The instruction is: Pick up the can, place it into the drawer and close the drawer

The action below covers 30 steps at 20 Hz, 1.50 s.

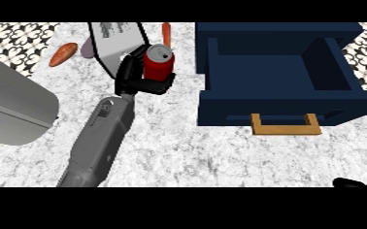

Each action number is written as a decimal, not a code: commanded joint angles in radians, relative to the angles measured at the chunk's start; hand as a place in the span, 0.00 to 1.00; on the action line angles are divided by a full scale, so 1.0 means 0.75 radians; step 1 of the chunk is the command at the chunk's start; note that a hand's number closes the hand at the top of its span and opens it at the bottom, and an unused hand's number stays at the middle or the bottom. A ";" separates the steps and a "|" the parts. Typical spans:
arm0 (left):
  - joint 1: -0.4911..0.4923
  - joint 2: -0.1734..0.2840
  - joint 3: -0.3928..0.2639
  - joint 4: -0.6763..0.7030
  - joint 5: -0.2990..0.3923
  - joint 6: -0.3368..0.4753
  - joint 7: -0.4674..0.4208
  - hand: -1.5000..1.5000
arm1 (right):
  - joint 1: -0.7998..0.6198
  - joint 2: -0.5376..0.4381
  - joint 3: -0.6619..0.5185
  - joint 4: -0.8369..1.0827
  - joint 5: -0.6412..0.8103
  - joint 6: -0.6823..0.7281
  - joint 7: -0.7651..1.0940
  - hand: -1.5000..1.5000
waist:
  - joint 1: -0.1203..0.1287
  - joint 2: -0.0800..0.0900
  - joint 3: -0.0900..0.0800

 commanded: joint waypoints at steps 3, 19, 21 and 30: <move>-0.120 -0.004 -0.142 -0.197 0.094 0.142 0.288 1.00 | -0.033 -0.031 -0.031 -0.022 -0.051 0.001 0.061 0.00 | -0.012 0.004 0.000; -0.704 -0.004 -0.294 -0.155 0.151 0.434 0.734 1.00 | 0.000 -0.006 -0.018 -0.081 -0.037 -0.006 0.067 0.00 | -0.041 0.010 0.000; -0.765 -0.004 -0.332 -0.080 0.207 0.495 0.698 1.00 | -0.012 0.004 0.010 0.013 0.007 0.013 -0.015 0.00 | -0.044 0.013 0.000; -1.072 -0.004 -0.311 0.276 0.241 0.445 0.699 1.00 | -0.082 -0.063 -0.045 -0.025 -0.041 -0.003 0.076 0.00 | -0.059 0.020 0.001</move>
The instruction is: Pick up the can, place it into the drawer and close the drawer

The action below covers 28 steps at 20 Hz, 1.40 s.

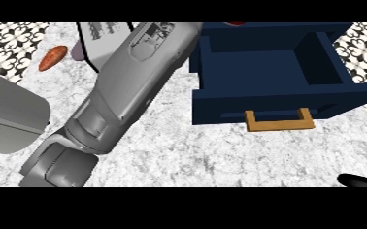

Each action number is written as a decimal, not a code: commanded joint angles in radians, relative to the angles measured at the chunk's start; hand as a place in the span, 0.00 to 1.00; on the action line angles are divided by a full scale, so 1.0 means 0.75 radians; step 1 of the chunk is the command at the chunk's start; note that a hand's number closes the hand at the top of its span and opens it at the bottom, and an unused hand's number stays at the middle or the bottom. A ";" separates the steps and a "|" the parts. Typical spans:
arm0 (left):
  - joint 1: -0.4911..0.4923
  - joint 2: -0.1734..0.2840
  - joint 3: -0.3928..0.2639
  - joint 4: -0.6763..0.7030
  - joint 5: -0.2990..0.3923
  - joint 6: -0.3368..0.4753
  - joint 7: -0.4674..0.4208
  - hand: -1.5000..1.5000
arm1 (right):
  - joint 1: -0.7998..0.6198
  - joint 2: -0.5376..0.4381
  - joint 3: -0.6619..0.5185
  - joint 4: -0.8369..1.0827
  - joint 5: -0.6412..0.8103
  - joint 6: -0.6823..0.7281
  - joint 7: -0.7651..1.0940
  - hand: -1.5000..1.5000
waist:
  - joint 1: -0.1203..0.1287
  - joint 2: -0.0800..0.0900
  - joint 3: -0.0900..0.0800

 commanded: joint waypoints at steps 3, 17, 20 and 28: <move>-0.194 0.000 -0.022 0.202 0.089 0.023 -0.002 1.00 | -0.143 -0.042 0.021 0.031 0.011 -0.045 0.092 0.00 | -0.013 0.008 0.000; -0.301 0.000 -0.164 0.438 0.200 0.262 -0.111 0.00 | -0.145 -0.070 0.030 0.040 -0.025 0.003 0.090 0.00 | -0.093 0.026 0.004; -0.304 0.000 -0.174 0.448 0.222 0.251 -0.130 0.00 | -0.115 -0.030 0.088 0.013 0.065 -0.018 0.057 0.00 | -0.068 0.021 0.002; -0.279 0.000 -0.204 0.441 0.317 0.317 -0.188 0.00 | -0.220 -0.137 0.179 0.062 0.243 0.044 -0.049 0.00 | -0.086 0.030 0.003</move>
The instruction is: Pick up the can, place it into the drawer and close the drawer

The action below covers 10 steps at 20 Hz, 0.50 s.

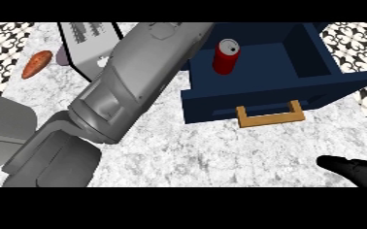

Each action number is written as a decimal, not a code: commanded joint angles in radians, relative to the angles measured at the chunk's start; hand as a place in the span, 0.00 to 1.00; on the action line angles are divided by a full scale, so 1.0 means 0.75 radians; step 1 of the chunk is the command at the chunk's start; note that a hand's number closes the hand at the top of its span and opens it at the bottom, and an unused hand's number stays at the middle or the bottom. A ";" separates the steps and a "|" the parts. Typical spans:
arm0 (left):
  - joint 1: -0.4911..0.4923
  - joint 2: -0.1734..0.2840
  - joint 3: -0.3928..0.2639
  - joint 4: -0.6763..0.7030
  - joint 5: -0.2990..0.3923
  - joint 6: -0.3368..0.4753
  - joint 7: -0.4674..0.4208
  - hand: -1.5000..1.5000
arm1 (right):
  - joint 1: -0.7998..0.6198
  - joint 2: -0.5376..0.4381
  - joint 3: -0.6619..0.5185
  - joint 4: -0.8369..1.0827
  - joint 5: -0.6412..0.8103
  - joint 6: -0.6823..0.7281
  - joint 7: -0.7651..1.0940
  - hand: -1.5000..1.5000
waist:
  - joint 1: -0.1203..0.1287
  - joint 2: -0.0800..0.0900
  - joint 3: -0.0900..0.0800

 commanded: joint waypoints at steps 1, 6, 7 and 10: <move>0.018 0.000 -0.003 -0.020 0.072 0.012 -0.019 0.00 | -0.045 -0.050 0.046 0.054 0.119 0.023 -0.077 0.00 | 0.006 0.001 0.000; 0.001 0.000 0.040 -0.014 0.132 -0.005 -0.063 0.00 | -0.152 -0.155 0.100 0.146 0.282 0.052 -0.127 0.00 | 0.030 0.004 -0.002; -0.006 0.000 0.028 -0.009 0.140 0.023 -0.058 0.00 | -0.118 -0.150 0.130 0.131 0.333 0.049 -0.149 0.00 | 0.020 0.000 -0.001; -0.029 0.000 0.034 0.009 0.146 0.011 -0.071 0.00 | -0.185 -0.195 0.197 0.235 0.502 0.032 -0.174 0.00 | 0.053 0.002 -0.002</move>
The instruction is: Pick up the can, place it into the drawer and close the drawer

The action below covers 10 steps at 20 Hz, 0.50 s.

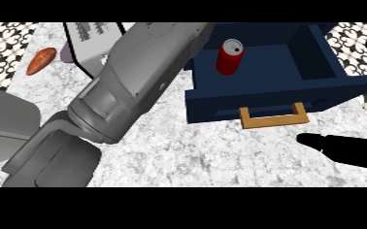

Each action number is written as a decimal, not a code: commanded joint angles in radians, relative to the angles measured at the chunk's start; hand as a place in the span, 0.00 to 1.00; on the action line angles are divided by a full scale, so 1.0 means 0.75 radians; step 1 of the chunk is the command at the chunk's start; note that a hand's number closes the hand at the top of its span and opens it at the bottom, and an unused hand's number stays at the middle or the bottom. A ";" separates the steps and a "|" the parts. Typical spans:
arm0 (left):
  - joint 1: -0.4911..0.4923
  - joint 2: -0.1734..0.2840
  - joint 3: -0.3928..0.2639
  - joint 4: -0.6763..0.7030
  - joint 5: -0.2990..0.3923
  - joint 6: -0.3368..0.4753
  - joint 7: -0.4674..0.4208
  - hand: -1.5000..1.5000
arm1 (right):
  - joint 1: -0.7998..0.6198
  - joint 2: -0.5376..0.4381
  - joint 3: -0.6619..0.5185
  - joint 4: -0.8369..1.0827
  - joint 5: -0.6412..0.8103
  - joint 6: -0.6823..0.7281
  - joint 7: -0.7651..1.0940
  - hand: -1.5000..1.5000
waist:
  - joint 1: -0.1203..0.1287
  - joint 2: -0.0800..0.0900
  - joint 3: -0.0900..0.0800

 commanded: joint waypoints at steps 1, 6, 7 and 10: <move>-0.042 0.000 0.023 0.015 0.039 0.008 -0.011 0.00 | -0.087 -0.048 0.073 0.123 0.206 -0.033 -0.062 0.00 | 0.027 0.000 0.000; -0.043 0.000 -0.011 0.032 0.014 -0.003 -0.024 0.00 | -0.119 -0.017 0.234 0.347 0.463 -0.142 -0.188 0.00 | 0.069 -0.010 0.000; -0.069 0.000 -0.027 0.038 0.004 0.031 0.017 0.00 | -0.117 -0.016 0.249 0.379 0.480 -0.139 -0.179 0.00 | 0.072 -0.019 0.000; -0.044 0.000 -0.030 0.036 0.000 0.011 -0.017 0.00 | -0.278 -0.006 0.301 0.527 0.581 -0.155 -0.138 0.00 | 0.092 -0.020 -0.002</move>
